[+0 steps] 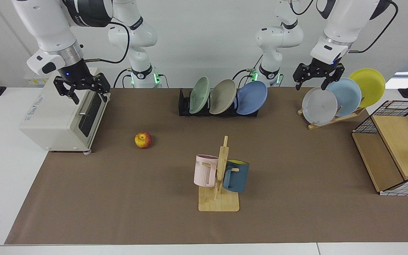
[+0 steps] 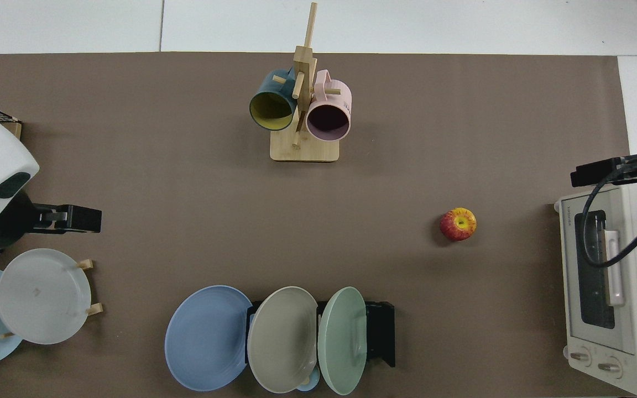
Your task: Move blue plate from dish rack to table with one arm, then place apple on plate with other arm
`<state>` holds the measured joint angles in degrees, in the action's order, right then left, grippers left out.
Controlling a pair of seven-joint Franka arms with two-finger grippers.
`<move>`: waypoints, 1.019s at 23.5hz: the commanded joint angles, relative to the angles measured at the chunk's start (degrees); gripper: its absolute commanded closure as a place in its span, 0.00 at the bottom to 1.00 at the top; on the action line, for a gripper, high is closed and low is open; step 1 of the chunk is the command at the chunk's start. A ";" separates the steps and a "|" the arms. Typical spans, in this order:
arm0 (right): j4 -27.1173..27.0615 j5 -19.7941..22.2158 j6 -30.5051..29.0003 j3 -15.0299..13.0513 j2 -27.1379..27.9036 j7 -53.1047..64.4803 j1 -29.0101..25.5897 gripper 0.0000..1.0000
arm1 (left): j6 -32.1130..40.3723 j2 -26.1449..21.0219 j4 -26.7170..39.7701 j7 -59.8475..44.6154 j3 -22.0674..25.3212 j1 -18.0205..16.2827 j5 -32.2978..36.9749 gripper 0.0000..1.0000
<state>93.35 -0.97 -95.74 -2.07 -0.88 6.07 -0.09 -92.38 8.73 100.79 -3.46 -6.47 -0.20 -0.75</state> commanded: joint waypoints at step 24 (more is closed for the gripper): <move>-0.71 -0.35 -0.41 -0.03 0.53 -1.15 0.09 0.00 | 3.61 2.60 2.74 -0.32 0.41 0.64 1.27 0.00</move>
<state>93.35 -0.97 -95.74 -2.07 -0.88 6.07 -0.09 -90.44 8.90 100.90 -3.50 -6.33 -0.23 -0.75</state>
